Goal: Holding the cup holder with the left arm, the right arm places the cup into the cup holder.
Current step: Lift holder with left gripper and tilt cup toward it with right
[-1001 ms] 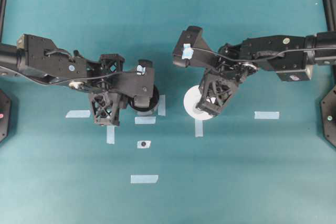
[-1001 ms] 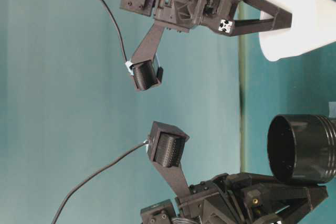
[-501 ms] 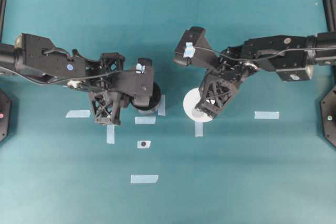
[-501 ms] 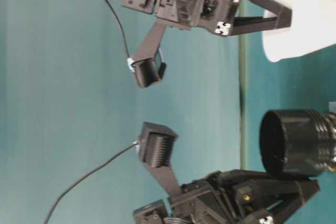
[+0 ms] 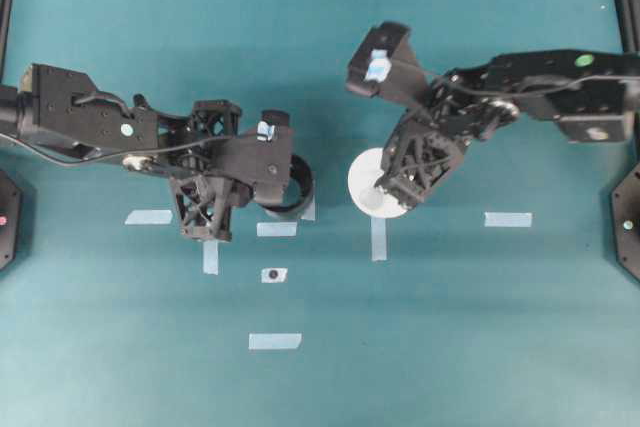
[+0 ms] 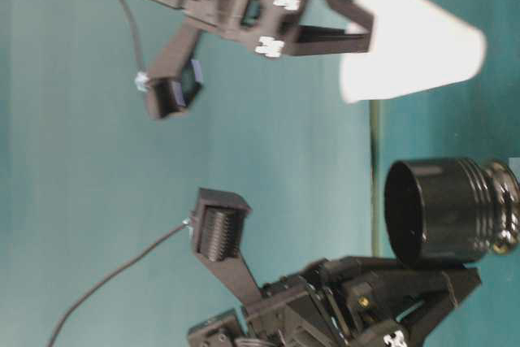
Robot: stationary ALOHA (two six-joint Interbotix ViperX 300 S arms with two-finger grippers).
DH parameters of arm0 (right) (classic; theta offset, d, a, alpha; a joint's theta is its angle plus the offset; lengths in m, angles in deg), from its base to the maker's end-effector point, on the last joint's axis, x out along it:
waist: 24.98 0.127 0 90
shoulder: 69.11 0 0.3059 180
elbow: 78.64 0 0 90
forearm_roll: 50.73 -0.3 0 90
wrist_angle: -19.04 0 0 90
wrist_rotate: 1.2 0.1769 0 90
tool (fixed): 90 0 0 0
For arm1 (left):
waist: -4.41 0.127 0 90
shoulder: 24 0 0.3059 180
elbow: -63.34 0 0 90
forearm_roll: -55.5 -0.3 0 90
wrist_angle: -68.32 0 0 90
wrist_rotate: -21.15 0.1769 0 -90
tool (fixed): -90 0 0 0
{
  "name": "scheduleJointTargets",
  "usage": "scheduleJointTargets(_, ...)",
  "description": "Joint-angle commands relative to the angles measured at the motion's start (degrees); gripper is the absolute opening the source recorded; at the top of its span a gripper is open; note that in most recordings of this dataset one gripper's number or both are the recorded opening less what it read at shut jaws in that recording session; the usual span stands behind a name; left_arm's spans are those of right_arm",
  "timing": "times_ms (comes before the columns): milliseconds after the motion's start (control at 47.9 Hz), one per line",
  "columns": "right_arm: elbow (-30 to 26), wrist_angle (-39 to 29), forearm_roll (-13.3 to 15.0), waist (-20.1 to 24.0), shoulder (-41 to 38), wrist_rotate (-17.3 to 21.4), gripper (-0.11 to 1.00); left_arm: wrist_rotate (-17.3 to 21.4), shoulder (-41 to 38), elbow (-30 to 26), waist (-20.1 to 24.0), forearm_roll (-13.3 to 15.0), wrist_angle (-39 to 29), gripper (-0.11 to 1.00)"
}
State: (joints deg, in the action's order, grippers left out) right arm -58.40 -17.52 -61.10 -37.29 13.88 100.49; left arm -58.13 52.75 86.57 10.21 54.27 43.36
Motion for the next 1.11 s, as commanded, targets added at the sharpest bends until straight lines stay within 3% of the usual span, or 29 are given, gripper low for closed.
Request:
scheduleJointTargets(0,-0.79,0.09,-0.09,-0.26,8.09,1.05,0.03,0.00,1.76,-2.11,-0.26,-0.26,-0.09,0.25)
scheduleJointTargets(250,-0.97,1.41,-0.09,-0.26,12.04,3.78,0.03,0.00,0.44,-6.68,-0.35,-0.26,-3.87,0.25)
scheduleJointTargets(501,-1.76,3.43,-0.09,-0.18,15.03,4.04,0.03,0.09,-1.85,-9.32,-0.44,-0.26,-5.36,0.25)
scheduleJointTargets(1085,-2.11,5.27,-0.09,0.35,11.78,4.04,0.02,2.11,-4.83,-14.33,-0.35,-0.26,-6.68,0.25)
